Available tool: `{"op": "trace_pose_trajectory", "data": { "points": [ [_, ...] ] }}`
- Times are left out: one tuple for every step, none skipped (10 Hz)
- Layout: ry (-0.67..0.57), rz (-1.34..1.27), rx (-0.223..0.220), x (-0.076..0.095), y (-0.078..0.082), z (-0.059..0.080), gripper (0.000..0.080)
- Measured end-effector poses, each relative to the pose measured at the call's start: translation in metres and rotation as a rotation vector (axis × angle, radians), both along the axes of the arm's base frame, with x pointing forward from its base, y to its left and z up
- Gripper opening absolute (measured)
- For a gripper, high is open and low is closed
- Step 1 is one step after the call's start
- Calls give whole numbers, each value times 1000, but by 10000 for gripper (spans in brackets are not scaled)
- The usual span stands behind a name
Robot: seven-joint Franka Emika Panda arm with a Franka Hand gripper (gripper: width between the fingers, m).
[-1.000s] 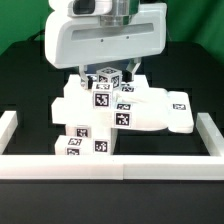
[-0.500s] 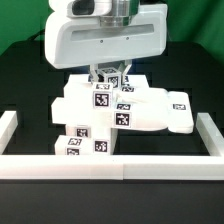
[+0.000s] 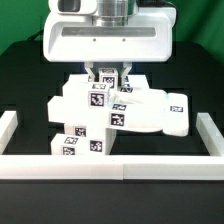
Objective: Assemble chair
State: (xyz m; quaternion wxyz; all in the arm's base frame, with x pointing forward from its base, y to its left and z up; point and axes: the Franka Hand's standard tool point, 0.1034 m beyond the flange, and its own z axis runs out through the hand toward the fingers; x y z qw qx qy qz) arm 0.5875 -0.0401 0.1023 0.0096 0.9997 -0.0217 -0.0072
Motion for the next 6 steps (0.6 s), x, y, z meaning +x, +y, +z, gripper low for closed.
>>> {"op": "trace_pose_trajectory", "data": {
  "points": [
    [7, -101, 2, 0, 1, 0, 268],
    [6, -228, 16, 0, 2, 0, 268],
    [3, -328, 24, 0, 3, 0, 269],
    [2, -384, 23, 0, 3, 0, 269],
    [2, -461, 22, 0, 3, 0, 269],
    [1, -514, 21, 0, 3, 0, 270]
  ]
}}
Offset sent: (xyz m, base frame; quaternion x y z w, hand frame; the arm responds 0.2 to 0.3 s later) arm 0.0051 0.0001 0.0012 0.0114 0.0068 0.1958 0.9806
